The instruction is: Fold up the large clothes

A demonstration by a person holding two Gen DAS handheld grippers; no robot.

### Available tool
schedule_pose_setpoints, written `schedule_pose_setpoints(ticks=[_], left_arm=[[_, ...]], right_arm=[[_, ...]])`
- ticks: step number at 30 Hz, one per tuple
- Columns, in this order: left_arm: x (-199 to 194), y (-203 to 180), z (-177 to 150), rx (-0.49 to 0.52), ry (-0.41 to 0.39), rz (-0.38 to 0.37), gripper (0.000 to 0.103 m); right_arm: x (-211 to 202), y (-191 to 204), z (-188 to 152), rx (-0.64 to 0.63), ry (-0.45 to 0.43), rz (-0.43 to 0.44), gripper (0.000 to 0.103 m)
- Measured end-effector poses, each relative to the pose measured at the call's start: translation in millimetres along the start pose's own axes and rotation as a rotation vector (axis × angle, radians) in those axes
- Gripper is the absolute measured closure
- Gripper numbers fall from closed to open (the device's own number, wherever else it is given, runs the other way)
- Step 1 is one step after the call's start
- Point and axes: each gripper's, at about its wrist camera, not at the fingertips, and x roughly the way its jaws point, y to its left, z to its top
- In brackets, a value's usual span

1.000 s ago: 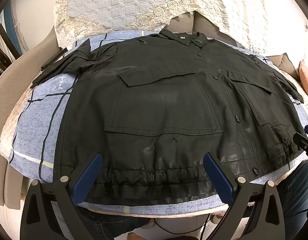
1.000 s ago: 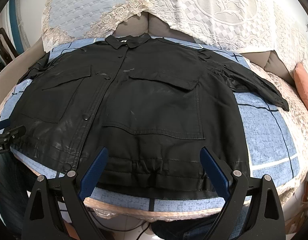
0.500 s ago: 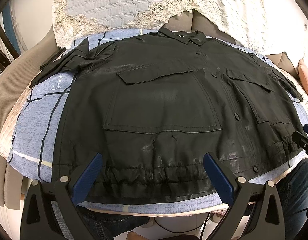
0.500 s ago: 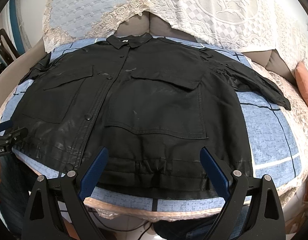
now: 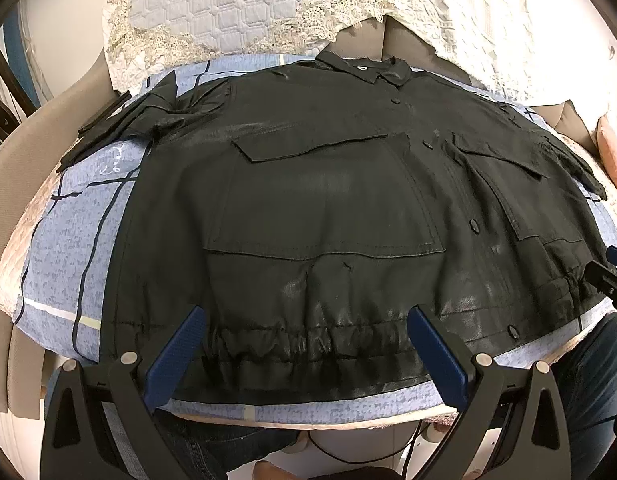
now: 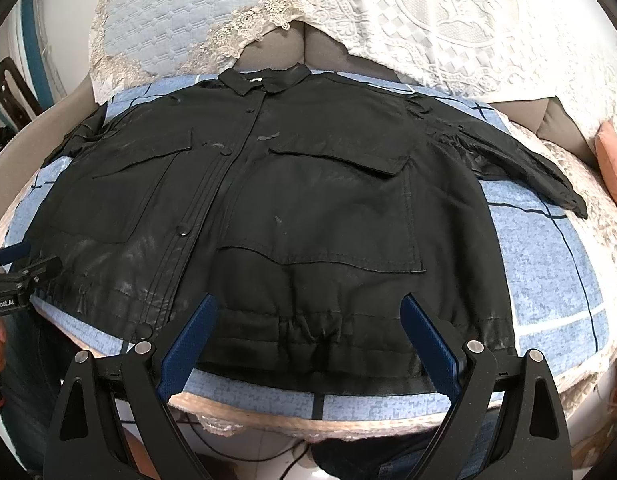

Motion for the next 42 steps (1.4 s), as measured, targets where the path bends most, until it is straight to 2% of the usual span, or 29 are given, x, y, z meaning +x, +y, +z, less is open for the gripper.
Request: schedule_pose_setpoints(ticks=[17,33,37,42], left_arm=[[4,10,-1,-0.056,0.007,-0.058,0.001],[6,10,1,-0.053,-0.027,-0.052,0.001],[10,14,4,-0.075,-0.015,-0.105,0.001],[15,14,7,-0.083,-0.012,-0.103,0.001]], right_arm=[[4,7,-2,-0.02,0.007,0.013,0.01],[10,13,1,-0.046,0.002,0.032,0.01],[15,12,2,-0.034,0.005,0.033,0.01],[19,11,5,-0.018,0.017,0.033,0.01]])
